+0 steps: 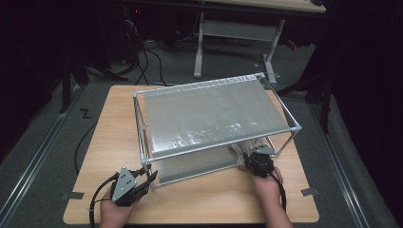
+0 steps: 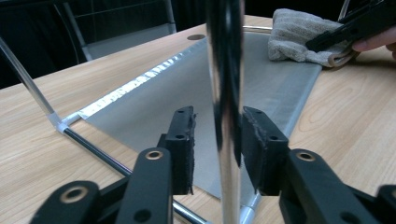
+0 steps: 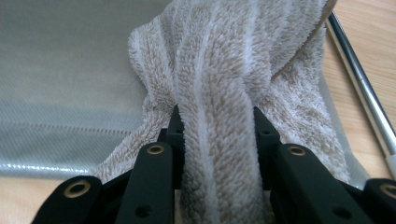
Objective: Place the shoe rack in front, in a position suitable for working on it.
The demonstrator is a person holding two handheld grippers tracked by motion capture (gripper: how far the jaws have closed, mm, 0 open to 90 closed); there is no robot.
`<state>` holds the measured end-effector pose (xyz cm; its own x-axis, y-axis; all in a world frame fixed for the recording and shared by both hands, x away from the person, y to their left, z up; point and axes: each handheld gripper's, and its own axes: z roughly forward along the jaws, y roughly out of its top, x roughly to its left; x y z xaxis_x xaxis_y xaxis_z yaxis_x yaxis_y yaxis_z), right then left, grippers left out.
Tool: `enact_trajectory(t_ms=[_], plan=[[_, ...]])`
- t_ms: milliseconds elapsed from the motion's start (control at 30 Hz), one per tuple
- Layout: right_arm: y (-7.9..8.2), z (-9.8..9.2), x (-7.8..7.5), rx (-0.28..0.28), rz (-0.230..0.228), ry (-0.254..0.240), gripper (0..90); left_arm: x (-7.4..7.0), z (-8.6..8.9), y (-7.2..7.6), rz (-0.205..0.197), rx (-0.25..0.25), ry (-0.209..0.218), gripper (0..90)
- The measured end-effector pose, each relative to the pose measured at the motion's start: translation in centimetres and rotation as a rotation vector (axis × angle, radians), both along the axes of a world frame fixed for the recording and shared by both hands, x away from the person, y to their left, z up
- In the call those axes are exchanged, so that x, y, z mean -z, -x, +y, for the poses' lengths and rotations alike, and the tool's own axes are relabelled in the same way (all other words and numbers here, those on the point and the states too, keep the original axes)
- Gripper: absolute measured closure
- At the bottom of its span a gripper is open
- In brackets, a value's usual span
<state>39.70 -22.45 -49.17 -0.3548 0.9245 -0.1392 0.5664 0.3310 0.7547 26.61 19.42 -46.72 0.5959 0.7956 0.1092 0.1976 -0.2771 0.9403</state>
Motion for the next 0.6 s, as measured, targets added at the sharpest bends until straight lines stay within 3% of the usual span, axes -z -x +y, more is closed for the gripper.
enact_trajectory(t_ms=[167, 300, 600], plan=[[1.6, -1.1, 0.1, 0.006, -0.011, -0.002, 68.5, 0.1, -0.9, 0.5, 0.009, 0.048, -0.018, 77.4], [2.9, -2.4, 0.2, 0.019, -0.017, -0.010, 68.5, 0.0, -1.6, 0.9, 0.027, 0.091, -0.002, 78.5], [6.1, -5.3, 0.2, 0.058, -0.028, 0.008, 68.3, 0.2, -3.9, 2.4, 0.013, 0.158, -0.001, 78.4]])
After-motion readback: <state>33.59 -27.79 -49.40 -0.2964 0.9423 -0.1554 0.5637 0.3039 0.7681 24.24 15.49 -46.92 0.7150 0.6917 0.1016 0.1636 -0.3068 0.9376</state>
